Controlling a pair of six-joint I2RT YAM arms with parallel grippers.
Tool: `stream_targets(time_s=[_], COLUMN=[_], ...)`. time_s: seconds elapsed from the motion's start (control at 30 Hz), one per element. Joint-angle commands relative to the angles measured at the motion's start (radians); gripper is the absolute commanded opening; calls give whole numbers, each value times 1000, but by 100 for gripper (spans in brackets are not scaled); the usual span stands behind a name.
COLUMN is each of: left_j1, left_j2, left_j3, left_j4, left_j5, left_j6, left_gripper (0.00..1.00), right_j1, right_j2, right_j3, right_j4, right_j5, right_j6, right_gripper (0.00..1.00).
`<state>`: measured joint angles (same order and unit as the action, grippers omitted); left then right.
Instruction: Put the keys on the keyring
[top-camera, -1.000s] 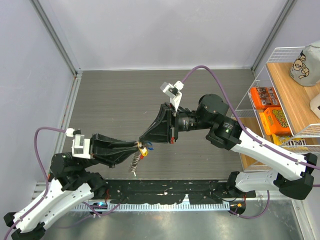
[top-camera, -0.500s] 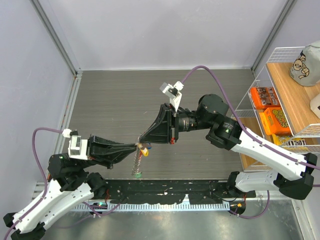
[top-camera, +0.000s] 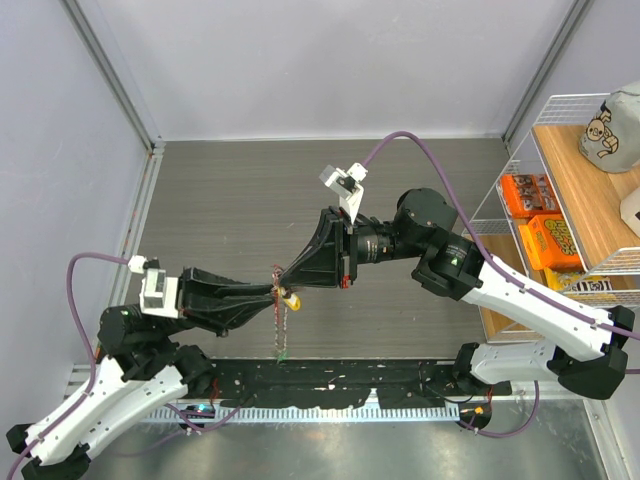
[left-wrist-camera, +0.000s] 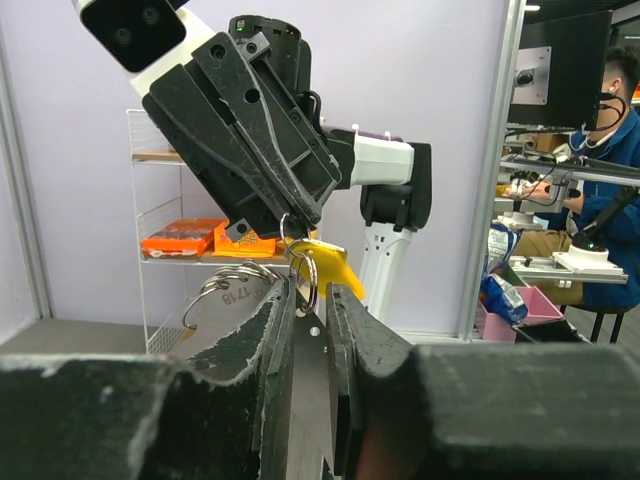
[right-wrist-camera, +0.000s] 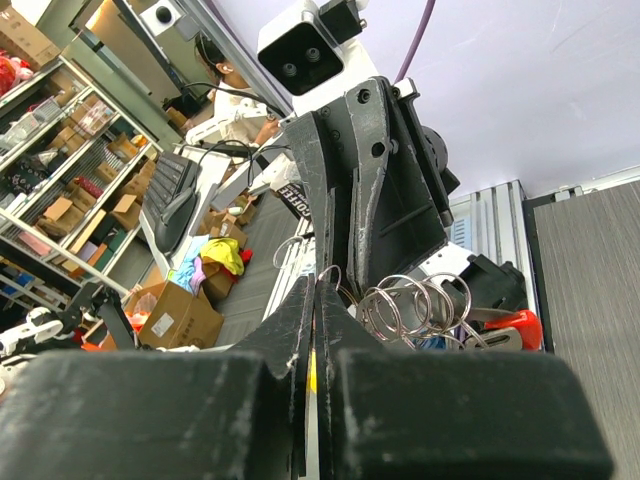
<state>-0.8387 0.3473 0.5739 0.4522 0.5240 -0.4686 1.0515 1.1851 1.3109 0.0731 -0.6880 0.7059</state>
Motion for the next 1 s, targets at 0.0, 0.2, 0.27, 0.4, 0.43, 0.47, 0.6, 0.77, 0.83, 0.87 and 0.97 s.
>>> stream_targets(time_s=[0.0,0.2,0.27,0.4,0.43,0.47,0.6,0.77,0.83,0.87,0.97], left_j1=[-3,-3,-3,-3,-3,-2,-3,-3,-3,-3,-3], left_j2=[18,25,24,21,24,27,47,59,59,59,55], left_j3=[40,73,79,121,135,150,190,211,211,211,204], left_j4=[20,-46,-63,-160,-190,-214,-277,-328,-333,-333,-330], left_j5=[-15,-48,-68,-123,-133,-137,-153,-167,-168,-168,-167], left_j6=[1,22,22,44,48,51,54,64,65,65,67], left_gripper=[23,0,0,0,0,0,0,0,0,0,0], right_j1=[-1,1,-1,1,1,2,10,24,27,27,30], right_j2=[-18,-24,-28,-39,-42,-42,-41,-33,-32,-33,-39], right_j3=[36,31,28,25,27,30,39,53,60,65,74], right_j4=[42,39,30,-11,-25,-56,-114,-124,-125,-125,-127], right_j5=[-13,-12,-7,19,39,62,117,145,151,156,165], right_j6=[-8,-13,-16,-40,-57,-63,-82,-74,-74,-71,-68], right_gripper=[6,5,6,6,6,6,6,6,6,6,5])
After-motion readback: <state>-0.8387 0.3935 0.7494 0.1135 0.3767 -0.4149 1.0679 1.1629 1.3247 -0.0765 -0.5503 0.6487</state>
